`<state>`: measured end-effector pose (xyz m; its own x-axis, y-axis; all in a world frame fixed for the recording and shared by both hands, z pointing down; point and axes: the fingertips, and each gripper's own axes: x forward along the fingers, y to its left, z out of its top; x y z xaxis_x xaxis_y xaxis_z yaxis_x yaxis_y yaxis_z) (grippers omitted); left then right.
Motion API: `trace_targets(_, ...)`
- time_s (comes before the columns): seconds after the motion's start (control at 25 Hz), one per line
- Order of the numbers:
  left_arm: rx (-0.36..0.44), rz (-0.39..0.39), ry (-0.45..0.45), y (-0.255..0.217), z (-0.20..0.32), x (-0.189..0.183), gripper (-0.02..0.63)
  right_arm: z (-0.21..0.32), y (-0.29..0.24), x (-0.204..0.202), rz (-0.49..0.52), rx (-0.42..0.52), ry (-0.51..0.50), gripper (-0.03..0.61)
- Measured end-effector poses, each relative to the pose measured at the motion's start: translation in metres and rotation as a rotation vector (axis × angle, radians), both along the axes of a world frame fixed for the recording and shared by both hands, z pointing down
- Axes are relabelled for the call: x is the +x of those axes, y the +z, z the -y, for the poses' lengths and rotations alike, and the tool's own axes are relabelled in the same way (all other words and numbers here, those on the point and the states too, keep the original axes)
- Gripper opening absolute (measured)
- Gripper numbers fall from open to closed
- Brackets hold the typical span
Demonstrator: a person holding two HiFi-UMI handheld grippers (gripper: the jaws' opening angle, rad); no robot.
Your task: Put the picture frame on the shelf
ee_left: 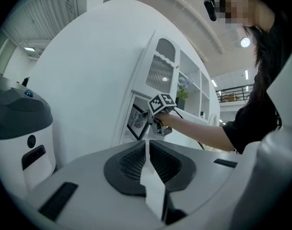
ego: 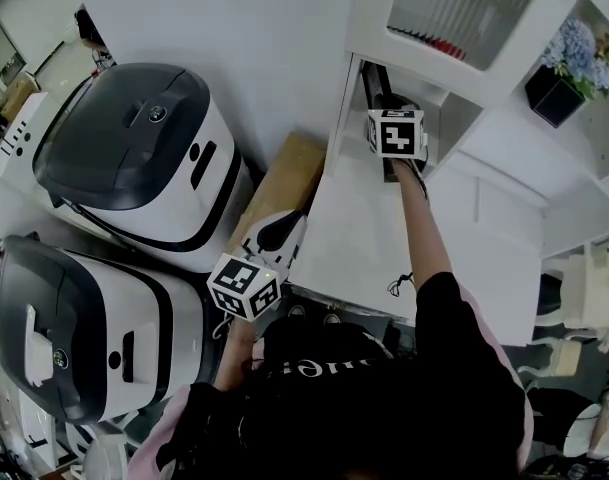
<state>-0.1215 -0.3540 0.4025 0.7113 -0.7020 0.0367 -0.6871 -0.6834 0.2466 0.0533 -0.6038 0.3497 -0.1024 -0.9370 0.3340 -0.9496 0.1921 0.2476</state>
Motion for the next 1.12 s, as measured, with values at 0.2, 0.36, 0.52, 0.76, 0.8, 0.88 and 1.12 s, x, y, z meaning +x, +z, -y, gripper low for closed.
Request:
trace_targets(0.2, 0.002, -0.006, -0.007, 0.0, -0.002, -0.01, 0.02, 0.011, 0.002, -0.002, -0.005, -0.06, 0.039, 0.071)
trace_targets(0.36, 0.004, -0.013, -0.012, 0.001, -0.002, -0.016, 0.02, 0.019, 0.003, -0.002, 0.085, -0.097, 0.036, 0.071)
trace_targets(0.52, 0.009, -0.021, -0.008, 0.0, -0.002, -0.018, 0.02, 0.027, 0.007, -0.001, 0.144, -0.145, 0.032, 0.072)
trace_targets(0.76, 0.01, -0.025, 0.003, 0.0, -0.003, -0.017, 0.02, 0.034, 0.005, -0.008, 0.231, -0.148, -0.012, 0.095)
trace_targets(0.8, 0.008, -0.024, 0.004, 0.0, -0.003, -0.017, 0.02, 0.035, 0.003, -0.011, 0.258, -0.138, -0.026, 0.113)
trace_targets(0.88, 0.004, -0.022, 0.005, 0.001, -0.003, -0.016, 0.02, 0.036, 0.002, -0.017, 0.297, -0.116, -0.056, 0.155)
trace_targets(1.12, -0.007, -0.016, -0.004, 0.005, -0.002, -0.02, 0.02, 0.04, 0.011, -0.02, 0.268, -0.036, -0.072, 0.179)
